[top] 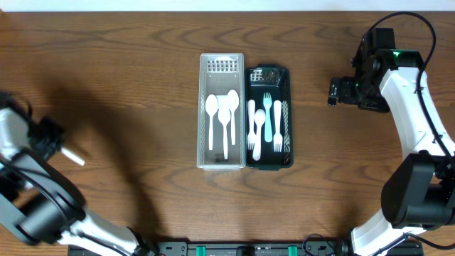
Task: Pack container
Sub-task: 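Place the spoon in the grey mesh tray and open the left gripper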
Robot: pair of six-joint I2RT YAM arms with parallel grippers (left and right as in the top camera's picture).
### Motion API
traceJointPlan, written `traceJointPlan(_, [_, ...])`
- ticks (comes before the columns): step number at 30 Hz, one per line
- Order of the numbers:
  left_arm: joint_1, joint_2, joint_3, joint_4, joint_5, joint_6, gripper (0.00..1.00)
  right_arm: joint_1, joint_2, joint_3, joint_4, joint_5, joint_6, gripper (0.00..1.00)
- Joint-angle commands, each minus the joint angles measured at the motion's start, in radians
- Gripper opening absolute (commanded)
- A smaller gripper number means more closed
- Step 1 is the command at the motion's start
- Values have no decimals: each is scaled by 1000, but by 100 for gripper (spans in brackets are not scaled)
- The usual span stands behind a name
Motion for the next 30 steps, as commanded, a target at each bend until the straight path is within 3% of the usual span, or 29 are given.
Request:
traceJointPlan(1, [-159, -187, 16, -26, 7, -15, 6, -1, 5, -3, 2, 11, 14, 99])
traceJointPlan(7, [-553, -367, 17, -40, 6, -6, 6, -1, 5, -3, 4, 11, 14, 99])
traceJointPlan(14, [-964, -367, 18, -2, 6, 66, 6, -1, 5, -3, 13, 12, 2, 99])
traceJointPlan(20, [-1114, -285, 18, 41, -2, 77, 6, -1, 5, -3, 16, 12, -2, 99])
traceJointPlan(30, [-1154, -68, 18, 42, -1, 41, 6, -1, 5, -3, 16, 11, -9, 99])
